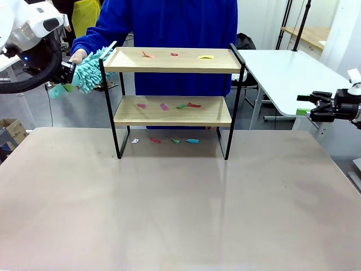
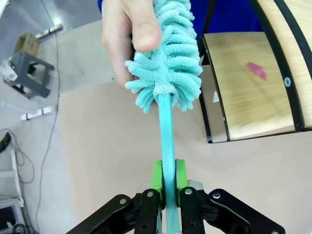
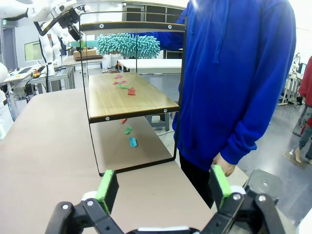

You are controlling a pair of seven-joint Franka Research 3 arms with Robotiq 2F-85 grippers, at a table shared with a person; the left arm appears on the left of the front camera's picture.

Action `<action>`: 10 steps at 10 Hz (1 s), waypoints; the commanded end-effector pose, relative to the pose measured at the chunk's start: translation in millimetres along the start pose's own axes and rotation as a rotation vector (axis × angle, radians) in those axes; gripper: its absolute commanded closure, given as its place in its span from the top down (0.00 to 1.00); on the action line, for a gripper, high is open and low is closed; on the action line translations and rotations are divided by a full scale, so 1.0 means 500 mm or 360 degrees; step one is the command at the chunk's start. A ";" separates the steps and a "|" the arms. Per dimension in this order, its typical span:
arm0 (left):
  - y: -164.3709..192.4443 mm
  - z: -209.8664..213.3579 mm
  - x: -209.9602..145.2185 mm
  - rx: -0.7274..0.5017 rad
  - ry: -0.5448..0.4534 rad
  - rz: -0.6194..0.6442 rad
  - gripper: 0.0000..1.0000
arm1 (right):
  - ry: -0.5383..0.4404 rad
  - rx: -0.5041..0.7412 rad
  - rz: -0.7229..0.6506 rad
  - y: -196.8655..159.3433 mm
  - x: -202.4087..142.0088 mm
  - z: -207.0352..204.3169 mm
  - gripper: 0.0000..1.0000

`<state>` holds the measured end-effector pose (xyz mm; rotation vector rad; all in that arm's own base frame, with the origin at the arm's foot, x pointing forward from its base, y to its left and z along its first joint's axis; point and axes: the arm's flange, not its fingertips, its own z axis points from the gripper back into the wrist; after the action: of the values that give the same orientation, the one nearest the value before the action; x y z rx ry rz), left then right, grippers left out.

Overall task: Clean the shelf.
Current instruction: Pick up the Duster handed by the human, then clean the specific section of the Shelf indicated by the human with the Duster.

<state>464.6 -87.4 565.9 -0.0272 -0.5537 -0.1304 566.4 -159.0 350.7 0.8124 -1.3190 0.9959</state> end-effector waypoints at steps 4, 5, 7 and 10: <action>0.003 -0.001 -0.001 0.0001 -0.0021 -0.0011 0.00 | 0.0011 -0.0002 -0.0024 0.001 0.009 -0.001 1.00; 0.003 -0.001 -0.001 0.0001 -0.0021 -0.0011 0.00 | 0.0011 -0.0002 -0.0024 0.001 0.009 -0.001 1.00; -0.001 -0.001 -0.001 -0.0001 0.0002 -0.0002 0.13 | 0.0011 -0.0002 -0.0024 0.001 0.009 -0.001 1.00; 0.080 0.091 -0.031 0.0166 0.0180 -0.0320 0.13 | 0.0011 -0.0002 -0.0024 0.001 0.009 -0.001 1.00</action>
<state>447.1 -62.4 575.1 0.0662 -0.4621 -0.2234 566.4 -159.2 350.7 0.8122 -1.3192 0.9957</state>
